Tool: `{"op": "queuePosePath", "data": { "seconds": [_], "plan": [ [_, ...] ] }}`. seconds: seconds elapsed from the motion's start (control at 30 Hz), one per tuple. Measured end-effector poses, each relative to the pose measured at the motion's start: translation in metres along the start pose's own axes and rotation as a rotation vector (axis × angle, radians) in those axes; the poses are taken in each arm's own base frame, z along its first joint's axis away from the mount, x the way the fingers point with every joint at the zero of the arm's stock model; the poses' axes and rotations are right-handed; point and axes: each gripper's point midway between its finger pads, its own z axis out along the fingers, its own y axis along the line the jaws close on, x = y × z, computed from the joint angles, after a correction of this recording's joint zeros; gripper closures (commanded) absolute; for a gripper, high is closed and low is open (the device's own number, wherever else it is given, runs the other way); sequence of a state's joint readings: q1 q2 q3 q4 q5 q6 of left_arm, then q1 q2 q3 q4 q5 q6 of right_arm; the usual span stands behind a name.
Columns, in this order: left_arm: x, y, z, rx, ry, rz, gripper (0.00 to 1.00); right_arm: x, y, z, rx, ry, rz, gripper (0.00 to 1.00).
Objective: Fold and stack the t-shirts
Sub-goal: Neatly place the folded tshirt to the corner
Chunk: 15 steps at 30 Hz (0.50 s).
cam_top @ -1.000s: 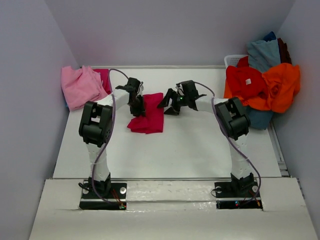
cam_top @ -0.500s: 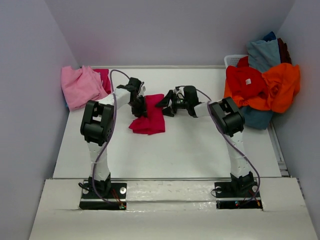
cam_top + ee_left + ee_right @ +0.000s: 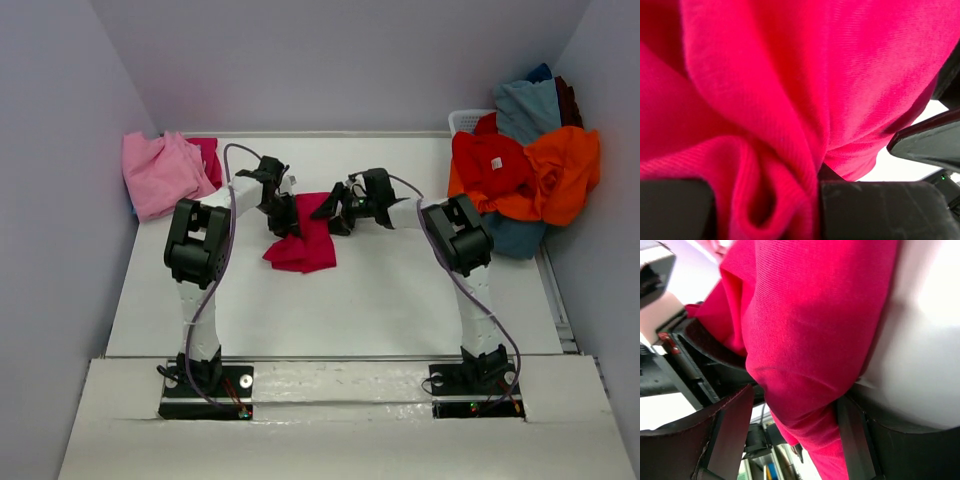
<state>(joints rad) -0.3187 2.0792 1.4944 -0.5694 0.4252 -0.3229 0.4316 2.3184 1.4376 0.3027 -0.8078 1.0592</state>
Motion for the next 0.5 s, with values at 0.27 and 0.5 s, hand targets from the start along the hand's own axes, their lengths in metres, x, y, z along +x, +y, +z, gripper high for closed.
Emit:
{"op": "queuePosePath", "data": {
  "seconds": [0.27,0.5],
  "plan": [
    [0.006,-0.004,0.001,0.021,0.023,-0.001,0.94,0.019,-0.013,-0.028,0.247,-0.039,0.013,0.24],
    [0.010,-0.006,0.002,0.040,0.037,-0.004,0.94,0.029,-0.024,-0.048,0.381,-0.072,0.060,0.23]
  ]
}}
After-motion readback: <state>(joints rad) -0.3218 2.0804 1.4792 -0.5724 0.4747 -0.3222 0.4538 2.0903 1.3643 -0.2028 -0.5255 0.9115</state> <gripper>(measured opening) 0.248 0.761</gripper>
